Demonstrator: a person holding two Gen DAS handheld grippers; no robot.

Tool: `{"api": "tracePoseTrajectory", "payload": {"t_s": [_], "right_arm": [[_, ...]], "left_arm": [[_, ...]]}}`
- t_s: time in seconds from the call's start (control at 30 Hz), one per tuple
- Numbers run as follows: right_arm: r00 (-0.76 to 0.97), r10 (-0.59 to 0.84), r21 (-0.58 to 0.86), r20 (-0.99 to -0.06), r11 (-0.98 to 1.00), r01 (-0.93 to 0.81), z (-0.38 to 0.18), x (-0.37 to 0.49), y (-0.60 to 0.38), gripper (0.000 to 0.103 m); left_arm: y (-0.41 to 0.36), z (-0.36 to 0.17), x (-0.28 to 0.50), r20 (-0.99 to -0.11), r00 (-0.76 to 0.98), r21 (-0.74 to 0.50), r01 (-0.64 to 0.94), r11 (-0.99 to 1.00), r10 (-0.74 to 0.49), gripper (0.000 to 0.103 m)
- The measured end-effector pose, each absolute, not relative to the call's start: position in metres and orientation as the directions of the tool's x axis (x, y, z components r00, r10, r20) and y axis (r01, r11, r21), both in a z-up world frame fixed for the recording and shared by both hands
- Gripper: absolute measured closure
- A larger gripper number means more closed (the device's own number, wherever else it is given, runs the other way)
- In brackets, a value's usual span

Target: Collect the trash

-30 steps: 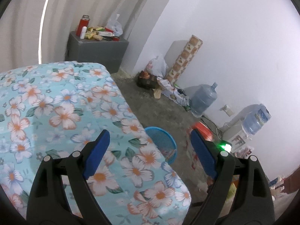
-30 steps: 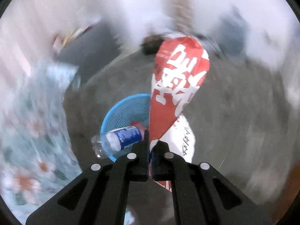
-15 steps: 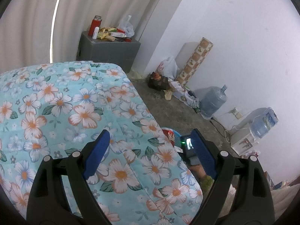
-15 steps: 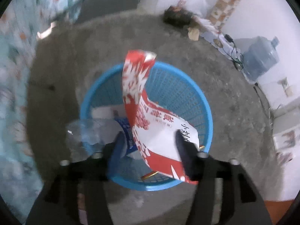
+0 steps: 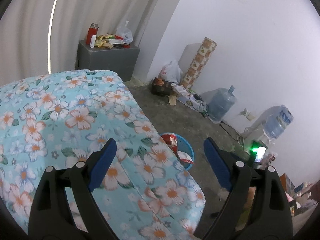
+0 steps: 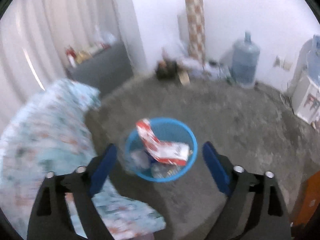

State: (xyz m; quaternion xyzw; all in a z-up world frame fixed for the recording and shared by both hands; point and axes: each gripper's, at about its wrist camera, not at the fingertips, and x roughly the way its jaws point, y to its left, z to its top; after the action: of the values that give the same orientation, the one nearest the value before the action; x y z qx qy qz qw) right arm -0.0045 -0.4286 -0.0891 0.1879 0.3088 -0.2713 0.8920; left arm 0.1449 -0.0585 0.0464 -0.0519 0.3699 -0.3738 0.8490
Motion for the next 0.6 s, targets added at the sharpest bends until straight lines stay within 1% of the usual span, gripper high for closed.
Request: {"api": "tracePoseTrajectory", "payload": {"t_s": [0.03, 0.13, 0.3, 0.37, 0.47, 0.6], "right_arm": [[0.690, -0.384, 0.165, -0.613, 0.792, 0.587, -0.073, -0.012, -0.415, 0.007], [0.758, -0.396, 0.163, -0.518, 0.824, 0.542, -0.033, -0.026, -0.381, 0.007], [0.850, -0.297, 0.265, -0.436, 0.860, 0.436, 0.011, -0.041, -0.339, 0.007], [0.861, -0.273, 0.270, -0.429, 0.871, 0.411, 0.020, -0.041, -0.321, 0.007], [0.864, -0.282, 0.221, -0.416, 0.891, 0.398, 0.034, -0.045, -0.298, 0.006], [0.856, -0.311, 0.143, -0.412, 0.906, 0.398, 0.045, -0.046, -0.275, 0.006]], "left_arm": [[-0.057, 0.048, 0.141, -0.589, 0.451, -0.364, 0.594, 0.718, -0.671, 0.018], [-0.048, 0.057, 0.121, -0.583, 0.496, -0.344, 0.567, 0.748, -0.644, 0.014], [-0.029, 0.068, 0.086, -0.579, 0.615, -0.252, 0.490, 0.835, -0.535, 0.009], [-0.022, 0.068, 0.072, -0.584, 0.669, -0.203, 0.429, 0.880, -0.461, 0.009], [-0.016, 0.065, 0.057, -0.604, 0.713, -0.146, 0.341, 0.929, -0.356, 0.009], [-0.013, 0.054, 0.036, -0.612, 0.751, -0.035, 0.290, 0.956, -0.250, 0.009]]}}
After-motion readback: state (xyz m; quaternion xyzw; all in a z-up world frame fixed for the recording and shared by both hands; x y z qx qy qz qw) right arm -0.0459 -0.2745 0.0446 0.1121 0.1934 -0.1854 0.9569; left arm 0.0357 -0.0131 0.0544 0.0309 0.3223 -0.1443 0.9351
